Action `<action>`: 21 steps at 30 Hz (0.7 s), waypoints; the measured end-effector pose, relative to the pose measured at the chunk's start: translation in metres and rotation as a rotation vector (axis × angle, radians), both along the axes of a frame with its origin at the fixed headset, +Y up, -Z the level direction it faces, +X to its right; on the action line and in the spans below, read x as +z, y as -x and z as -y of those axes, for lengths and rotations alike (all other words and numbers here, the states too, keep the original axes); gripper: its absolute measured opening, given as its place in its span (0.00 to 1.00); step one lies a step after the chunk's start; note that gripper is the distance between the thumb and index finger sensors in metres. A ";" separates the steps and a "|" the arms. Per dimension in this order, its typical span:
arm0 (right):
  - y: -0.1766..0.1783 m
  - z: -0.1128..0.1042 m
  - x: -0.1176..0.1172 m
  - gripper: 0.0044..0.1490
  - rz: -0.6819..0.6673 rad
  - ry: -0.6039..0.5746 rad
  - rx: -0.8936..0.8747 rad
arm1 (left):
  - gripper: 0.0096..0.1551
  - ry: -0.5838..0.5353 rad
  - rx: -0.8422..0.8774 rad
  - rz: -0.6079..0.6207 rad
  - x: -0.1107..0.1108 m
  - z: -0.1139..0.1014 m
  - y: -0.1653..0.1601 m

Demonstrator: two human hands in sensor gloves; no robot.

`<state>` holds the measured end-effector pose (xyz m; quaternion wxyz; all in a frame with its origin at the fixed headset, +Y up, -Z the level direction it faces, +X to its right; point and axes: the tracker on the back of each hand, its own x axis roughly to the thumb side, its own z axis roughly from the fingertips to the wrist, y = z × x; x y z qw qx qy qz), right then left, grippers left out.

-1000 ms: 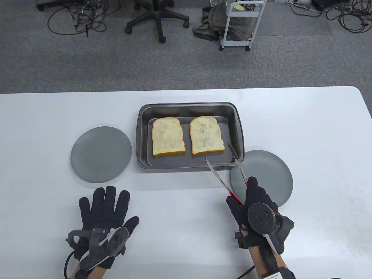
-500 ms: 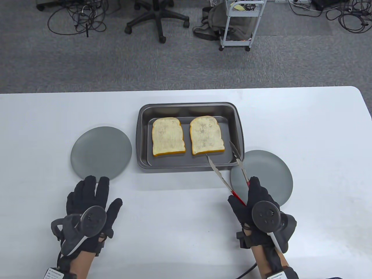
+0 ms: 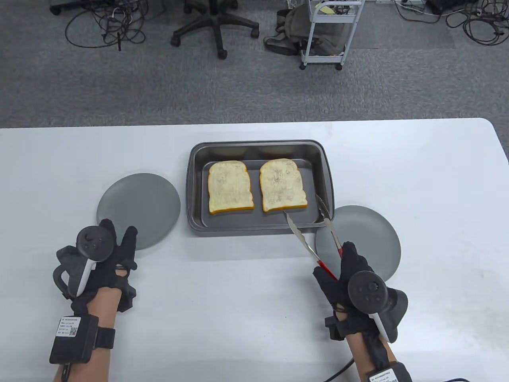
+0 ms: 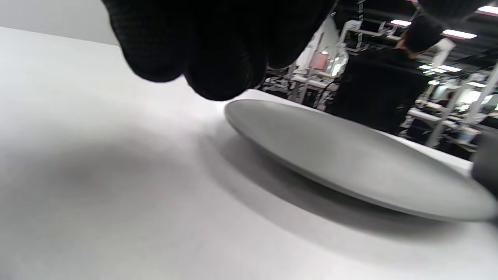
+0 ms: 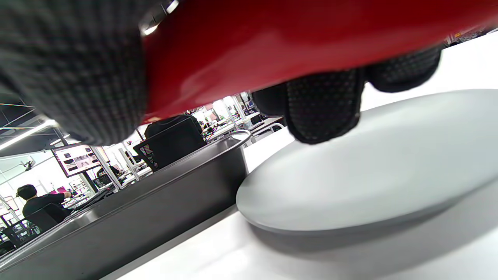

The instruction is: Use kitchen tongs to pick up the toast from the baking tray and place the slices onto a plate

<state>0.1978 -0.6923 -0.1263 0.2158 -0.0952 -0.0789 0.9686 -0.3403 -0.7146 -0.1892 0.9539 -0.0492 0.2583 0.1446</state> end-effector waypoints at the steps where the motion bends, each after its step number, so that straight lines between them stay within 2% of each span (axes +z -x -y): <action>1: 0.000 0.000 0.000 0.60 0.001 0.002 -0.001 | 0.49 0.028 -0.006 -0.031 -0.005 0.003 0.003; 5: -0.001 0.000 -0.002 0.60 0.003 0.010 -0.009 | 0.36 0.104 -0.010 -0.126 -0.018 0.010 0.009; 7: -0.001 0.000 -0.003 0.60 0.001 0.013 -0.016 | 0.34 0.133 -0.037 -0.141 -0.024 0.012 0.010; 12: -0.002 0.000 -0.004 0.60 0.001 0.019 -0.022 | 0.35 0.210 -0.155 -0.199 -0.037 0.017 0.010; 15: -0.003 0.000 -0.004 0.59 -0.008 0.026 -0.040 | 0.37 0.267 -0.249 -0.194 -0.042 0.020 0.006; 21: -0.003 0.000 -0.004 0.60 -0.021 0.022 -0.051 | 0.37 0.286 -0.290 -0.214 -0.049 0.022 0.009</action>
